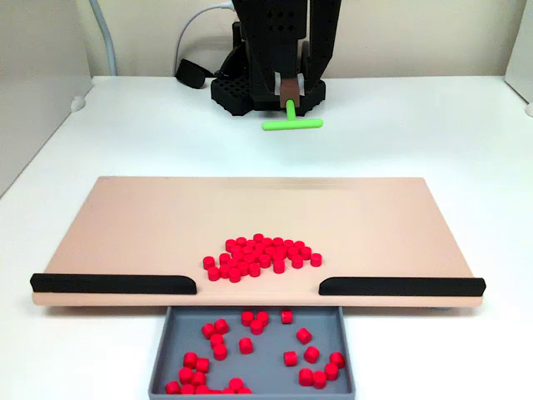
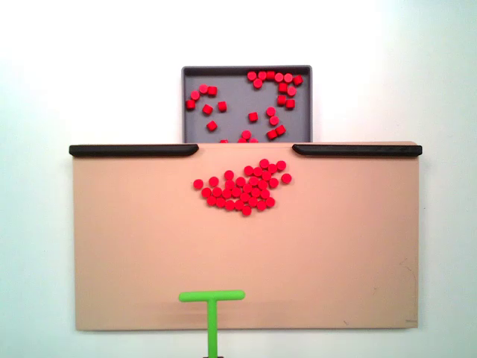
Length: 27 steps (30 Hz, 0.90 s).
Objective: Push granules from left to the grey container
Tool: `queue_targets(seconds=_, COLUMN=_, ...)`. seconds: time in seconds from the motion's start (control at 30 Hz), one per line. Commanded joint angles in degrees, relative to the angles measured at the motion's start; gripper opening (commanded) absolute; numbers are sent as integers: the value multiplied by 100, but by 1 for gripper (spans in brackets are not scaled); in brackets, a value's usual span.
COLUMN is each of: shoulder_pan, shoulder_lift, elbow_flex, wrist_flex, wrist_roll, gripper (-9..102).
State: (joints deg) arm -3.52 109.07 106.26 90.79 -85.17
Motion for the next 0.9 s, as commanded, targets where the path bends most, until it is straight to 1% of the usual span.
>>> queue_targets(seconds=0.0, shoulder_pan=44, shoulder_lift=149, elbow_flex=-44, wrist_flex=-9, wrist_roll=-70, gripper=0)
queue_targets(seconds=0.87, shoulder_pan=35, shoulder_lift=141, elbow_flex=-44, wrist_flex=-9, wrist_roll=-176, gripper=0)
